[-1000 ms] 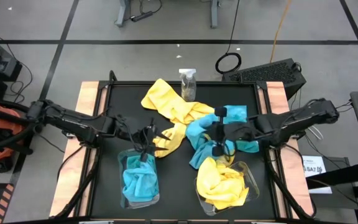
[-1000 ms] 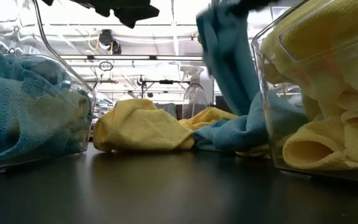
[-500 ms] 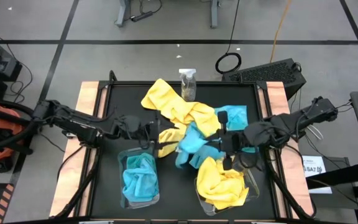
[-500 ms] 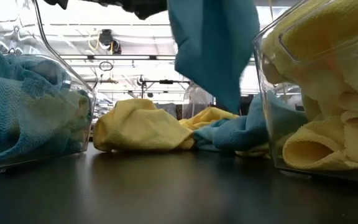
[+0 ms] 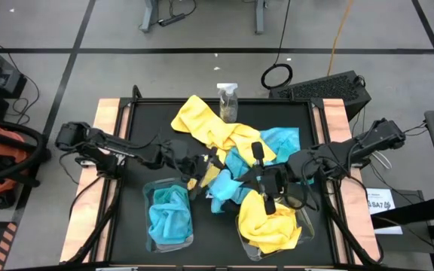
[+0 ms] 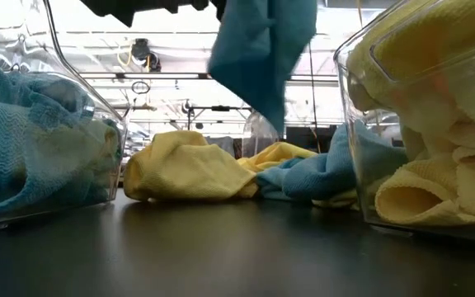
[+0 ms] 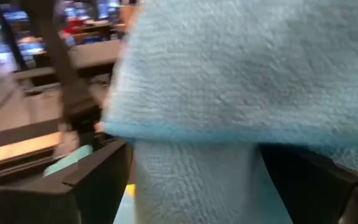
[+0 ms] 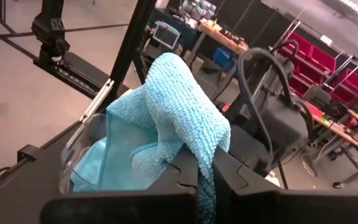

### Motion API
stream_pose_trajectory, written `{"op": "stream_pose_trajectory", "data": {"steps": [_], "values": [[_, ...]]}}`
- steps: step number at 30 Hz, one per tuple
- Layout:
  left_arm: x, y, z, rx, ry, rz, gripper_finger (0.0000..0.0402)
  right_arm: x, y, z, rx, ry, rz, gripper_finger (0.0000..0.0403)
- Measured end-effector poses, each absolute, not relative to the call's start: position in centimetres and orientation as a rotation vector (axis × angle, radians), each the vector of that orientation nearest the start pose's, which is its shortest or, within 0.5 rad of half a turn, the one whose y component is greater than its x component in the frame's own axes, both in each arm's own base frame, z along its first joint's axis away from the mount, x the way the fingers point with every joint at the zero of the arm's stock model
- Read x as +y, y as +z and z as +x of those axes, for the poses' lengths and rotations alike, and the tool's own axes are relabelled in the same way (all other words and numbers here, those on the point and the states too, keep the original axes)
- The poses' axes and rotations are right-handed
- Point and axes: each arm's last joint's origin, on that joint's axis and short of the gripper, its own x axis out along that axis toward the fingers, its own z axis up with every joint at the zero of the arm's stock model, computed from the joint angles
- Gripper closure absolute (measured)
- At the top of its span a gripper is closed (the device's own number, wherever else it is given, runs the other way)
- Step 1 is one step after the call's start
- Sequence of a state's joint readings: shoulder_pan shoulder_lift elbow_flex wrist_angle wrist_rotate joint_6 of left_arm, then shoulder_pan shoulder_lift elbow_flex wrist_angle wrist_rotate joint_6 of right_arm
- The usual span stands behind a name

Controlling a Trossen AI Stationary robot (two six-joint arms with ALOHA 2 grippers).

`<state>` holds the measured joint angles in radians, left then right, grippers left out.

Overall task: Sort microfiber towel by color & place in baskets
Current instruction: Put the blue microfiber towel into the left transparent bin

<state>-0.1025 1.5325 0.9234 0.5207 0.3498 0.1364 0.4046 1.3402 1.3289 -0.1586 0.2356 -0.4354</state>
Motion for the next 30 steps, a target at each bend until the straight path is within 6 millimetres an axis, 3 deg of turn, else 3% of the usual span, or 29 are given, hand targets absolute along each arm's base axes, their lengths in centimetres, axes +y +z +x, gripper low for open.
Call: {"op": "stream_pose_trajectory", "data": {"steps": [5, 8, 14, 24, 30], "values": [[-4.94, 26.99, 34.51, 0.025, -0.557, 0.122, 0.0044, 11.25, 39.97, 27.86, 0.136, 0.207, -0.482, 0.0403], [-4.99, 27.0, 34.5, 0.021, -0.564, 0.129, 0.0067, 11.29, 39.87, 27.81, 0.148, 0.21, -0.471, 0.0402], [-5.04, 26.98, 34.46, 0.016, -0.59, 0.149, 0.0163, 11.27, 39.66, 27.77, 0.17, 0.212, -0.475, 0.0402], [-5.08, 26.85, 34.42, 0.012, -0.608, 0.193, 0.0379, 11.25, 39.54, 27.74, 0.183, 0.213, -0.466, 0.04], [-5.08, 27.01, 34.43, -0.005, -0.606, 0.2, 0.039, 11.22, 39.2, 27.66, 0.223, 0.214, -0.427, 0.0386]]}}
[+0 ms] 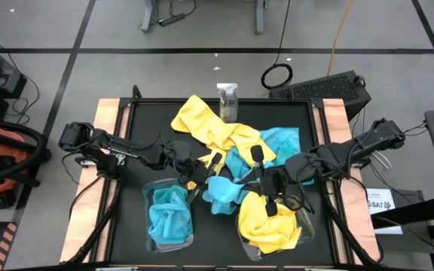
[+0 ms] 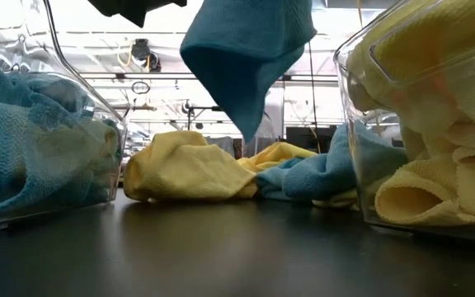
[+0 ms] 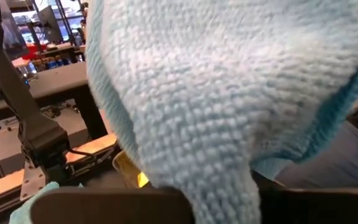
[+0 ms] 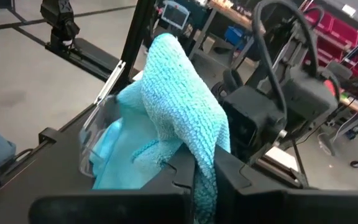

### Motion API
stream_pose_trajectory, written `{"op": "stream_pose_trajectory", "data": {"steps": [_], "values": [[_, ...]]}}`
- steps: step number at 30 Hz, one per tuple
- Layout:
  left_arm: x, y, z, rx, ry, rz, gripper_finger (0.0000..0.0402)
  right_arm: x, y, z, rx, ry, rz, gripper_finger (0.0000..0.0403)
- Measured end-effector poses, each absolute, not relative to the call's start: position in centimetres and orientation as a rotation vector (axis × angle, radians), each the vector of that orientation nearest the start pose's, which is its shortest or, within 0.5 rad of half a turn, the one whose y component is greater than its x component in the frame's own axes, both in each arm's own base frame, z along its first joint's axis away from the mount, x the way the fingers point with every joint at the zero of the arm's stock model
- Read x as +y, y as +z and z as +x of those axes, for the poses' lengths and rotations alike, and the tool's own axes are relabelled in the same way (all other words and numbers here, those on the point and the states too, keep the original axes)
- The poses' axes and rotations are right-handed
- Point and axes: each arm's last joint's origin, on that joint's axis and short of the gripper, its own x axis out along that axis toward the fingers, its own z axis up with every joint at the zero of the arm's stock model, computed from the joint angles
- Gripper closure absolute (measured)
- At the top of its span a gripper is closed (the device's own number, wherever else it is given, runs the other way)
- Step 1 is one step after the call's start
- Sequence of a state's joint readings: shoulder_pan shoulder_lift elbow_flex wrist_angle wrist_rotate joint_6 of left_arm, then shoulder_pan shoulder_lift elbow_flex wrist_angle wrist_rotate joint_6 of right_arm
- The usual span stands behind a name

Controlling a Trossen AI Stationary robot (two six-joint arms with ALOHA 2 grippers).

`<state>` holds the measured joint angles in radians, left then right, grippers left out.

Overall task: Sort microfiber towel by color & place in baskets
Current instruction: Put the blue microfiber towel into the left transparent bin

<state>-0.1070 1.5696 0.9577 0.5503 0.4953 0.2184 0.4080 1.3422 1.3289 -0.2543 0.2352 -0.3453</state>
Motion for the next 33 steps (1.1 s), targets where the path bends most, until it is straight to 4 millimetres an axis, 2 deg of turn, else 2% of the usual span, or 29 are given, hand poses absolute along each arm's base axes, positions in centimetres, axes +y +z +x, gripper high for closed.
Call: {"op": "stream_pose_trajectory", "data": {"steps": [4, 8, 11, 17, 21, 25, 33], "values": [[-5.1, 27.0, 34.4, 0.004, -0.607, 0.196, 0.0395, 11.2, 38.9, 27.6, 0.254, 0.217, -0.417, 0.0372], [-5.0, 27.4, 33.9, 0.023, -0.608, 0.192, 0.0395, 11.5, 38.8, 27.4, 0.269, 0.229, -0.422, 0.034], [-4.9, 28.3, 33.1, 0.037, -0.609, 0.19, 0.0395, 11.9, 38.6, 27.1, 0.286, 0.236, -0.425, 0.0305], [-4.8, 30.6, 30.8, 0.046, -0.582, 0.201, 0.0396, 12.3, 37.9, 26.6, 0.368, 0.145, -0.436, 0.0234], [-5.0, 32.0, 29.3, 0.04, -0.559, 0.208, 0.0396, 12.3, 37.4, 26.2, 0.422, 0.097, -0.424, 0.0202], [-5.4, 33.0, 27.9, 0.036, -0.569, 0.206, 0.0397, 11.9, 36.7, 25.8, 0.512, 0.018, -0.415, 0.0187], [-6.5, 33.8, 25.2, 0.122, -0.545, 0.192, 0.0397, 11.4, 35.4, 24.9, 0.663, -0.05, -0.348, 0.0188]]}}
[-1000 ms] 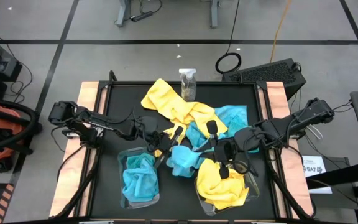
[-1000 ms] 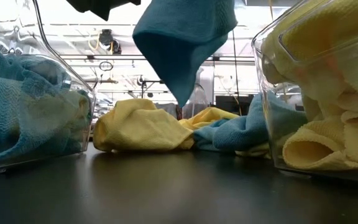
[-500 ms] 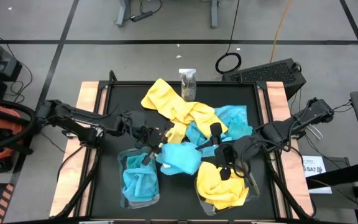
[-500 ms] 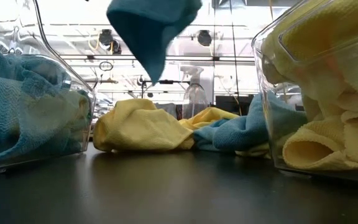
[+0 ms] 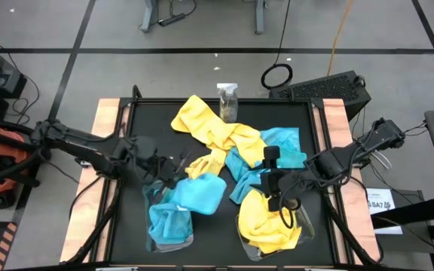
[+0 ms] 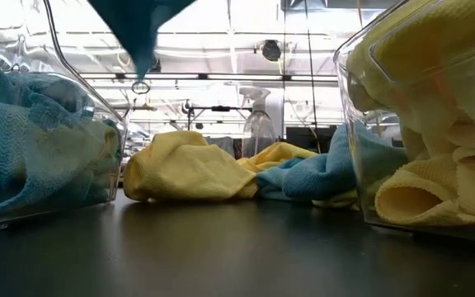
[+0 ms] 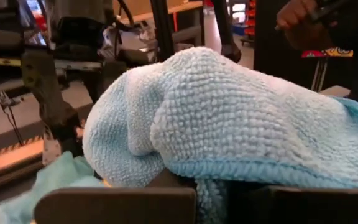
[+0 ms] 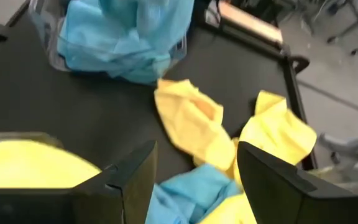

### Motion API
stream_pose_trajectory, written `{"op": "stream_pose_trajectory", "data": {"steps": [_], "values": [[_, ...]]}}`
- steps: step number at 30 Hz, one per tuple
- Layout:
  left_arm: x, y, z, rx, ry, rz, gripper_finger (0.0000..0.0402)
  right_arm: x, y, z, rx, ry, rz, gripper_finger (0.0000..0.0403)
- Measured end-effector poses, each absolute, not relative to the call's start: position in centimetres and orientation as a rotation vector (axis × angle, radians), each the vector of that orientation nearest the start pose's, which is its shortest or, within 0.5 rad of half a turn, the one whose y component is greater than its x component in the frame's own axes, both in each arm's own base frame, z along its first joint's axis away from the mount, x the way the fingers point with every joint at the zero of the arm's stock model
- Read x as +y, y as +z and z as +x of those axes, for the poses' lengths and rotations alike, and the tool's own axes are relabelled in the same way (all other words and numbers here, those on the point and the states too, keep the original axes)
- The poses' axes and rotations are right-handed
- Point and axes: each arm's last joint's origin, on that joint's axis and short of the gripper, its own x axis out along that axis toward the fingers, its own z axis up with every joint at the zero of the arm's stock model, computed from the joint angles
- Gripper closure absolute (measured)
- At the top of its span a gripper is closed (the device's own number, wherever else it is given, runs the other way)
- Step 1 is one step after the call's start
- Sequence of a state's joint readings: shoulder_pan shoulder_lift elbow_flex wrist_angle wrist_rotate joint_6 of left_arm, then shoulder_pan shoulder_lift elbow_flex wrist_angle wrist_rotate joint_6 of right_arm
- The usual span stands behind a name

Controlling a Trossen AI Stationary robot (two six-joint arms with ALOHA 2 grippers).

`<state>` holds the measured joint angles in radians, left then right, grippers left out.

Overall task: Sort microfiber towel by color & place in baskets
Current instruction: Put the blue microfiber towel into the left transparent bin

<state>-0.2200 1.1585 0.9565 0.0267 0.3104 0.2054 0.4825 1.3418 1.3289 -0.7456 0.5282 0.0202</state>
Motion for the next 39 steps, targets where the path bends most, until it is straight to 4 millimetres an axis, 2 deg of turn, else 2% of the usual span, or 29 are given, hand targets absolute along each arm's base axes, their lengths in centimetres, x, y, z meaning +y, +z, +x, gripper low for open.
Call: {"op": "stream_pose_trajectory", "data": {"steps": [11, 17, 25, 31, 39], "values": [[-8.3, 35.3, 22.2, 0.13, -0.61, 0.074, 0.0397, 12.0, 35.0, 24.1, 0.708, -0.042, -0.327, 0.0188], [-9.2, 35.0, 20.9, 0.219, -0.658, 0.041, 0.0396, 12.1, 35.0, 24.1, 0.706, -0.04, -0.325, 0.0188], [-9.7, 32.7, 19.5, 0.501, -0.593, 0.022, 0.0395, 12.1, 35.0, 24.1, 0.706, -0.043, -0.316, 0.0188], [-10.2, 31.7, 19.3, 0.544, -0.566, 0.049, 0.0394, 12.1, 35.0, 24.1, 0.705, -0.043, -0.316, 0.0188], [-9.8, 26.6, 18.5, 0.747, -0.466, 0.069, 0.0394, 12.1, 35.0, 24.1, 0.702, -0.042, -0.314, 0.0188]]}}
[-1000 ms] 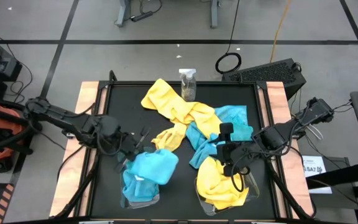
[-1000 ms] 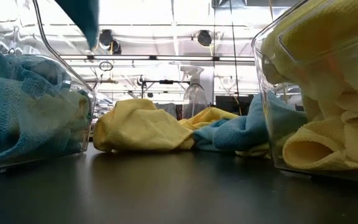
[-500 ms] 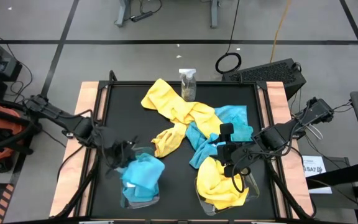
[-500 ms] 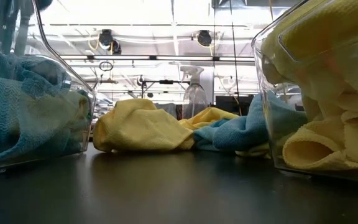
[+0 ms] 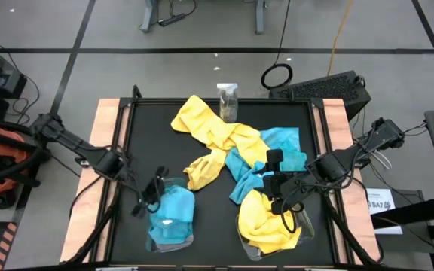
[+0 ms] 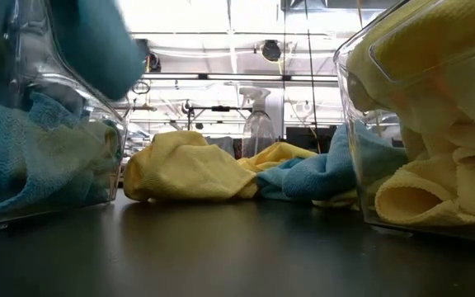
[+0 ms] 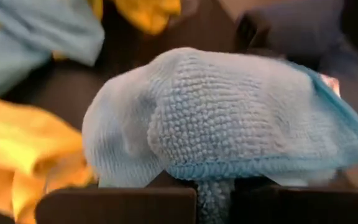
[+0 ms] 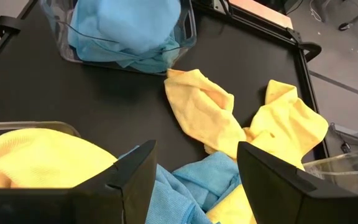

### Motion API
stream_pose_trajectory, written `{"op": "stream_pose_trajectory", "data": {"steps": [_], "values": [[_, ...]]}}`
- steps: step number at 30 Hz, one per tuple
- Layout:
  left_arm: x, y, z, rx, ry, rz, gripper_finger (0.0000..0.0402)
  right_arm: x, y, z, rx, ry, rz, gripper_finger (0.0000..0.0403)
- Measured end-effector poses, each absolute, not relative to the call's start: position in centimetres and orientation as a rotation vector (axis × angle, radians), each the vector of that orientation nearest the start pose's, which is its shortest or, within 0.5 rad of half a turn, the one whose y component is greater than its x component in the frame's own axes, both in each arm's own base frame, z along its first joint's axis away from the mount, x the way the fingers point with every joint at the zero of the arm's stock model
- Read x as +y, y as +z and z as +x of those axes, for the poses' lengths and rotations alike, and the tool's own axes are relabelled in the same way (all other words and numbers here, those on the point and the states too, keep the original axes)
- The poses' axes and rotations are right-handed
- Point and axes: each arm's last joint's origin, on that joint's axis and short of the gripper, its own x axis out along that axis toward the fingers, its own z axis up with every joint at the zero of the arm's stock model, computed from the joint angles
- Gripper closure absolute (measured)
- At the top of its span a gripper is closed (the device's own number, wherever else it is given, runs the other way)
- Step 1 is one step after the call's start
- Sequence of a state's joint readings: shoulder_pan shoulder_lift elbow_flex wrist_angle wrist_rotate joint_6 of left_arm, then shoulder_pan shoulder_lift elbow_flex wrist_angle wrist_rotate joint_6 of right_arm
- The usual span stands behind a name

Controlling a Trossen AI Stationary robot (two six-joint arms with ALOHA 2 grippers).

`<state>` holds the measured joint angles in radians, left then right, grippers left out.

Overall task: Sort microfiber towel by color & place in baskets
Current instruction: Put the blue microfiber towel into the left transparent bin

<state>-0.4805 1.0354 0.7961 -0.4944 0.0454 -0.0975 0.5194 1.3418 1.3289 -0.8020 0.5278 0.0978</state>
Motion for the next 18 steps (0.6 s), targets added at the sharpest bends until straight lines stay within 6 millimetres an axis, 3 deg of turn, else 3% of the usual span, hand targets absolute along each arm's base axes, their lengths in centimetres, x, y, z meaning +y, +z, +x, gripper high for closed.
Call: {"op": "stream_pose_trajectory", "data": {"steps": [11, 18], "values": [[-8.6, 22.4, 16.6, 1.003, -0.396, 0.19, 0.0393, 12.1, 35.1, 24.2, 0.694, -0.042, -0.309, 0.0188], [-8.5, 19.9, 16.4, 1.003, -0.411, 0.245, 0.0393, 12.2, 35.1, 24.2, 0.688, -0.042, -0.305, 0.0188]]}}
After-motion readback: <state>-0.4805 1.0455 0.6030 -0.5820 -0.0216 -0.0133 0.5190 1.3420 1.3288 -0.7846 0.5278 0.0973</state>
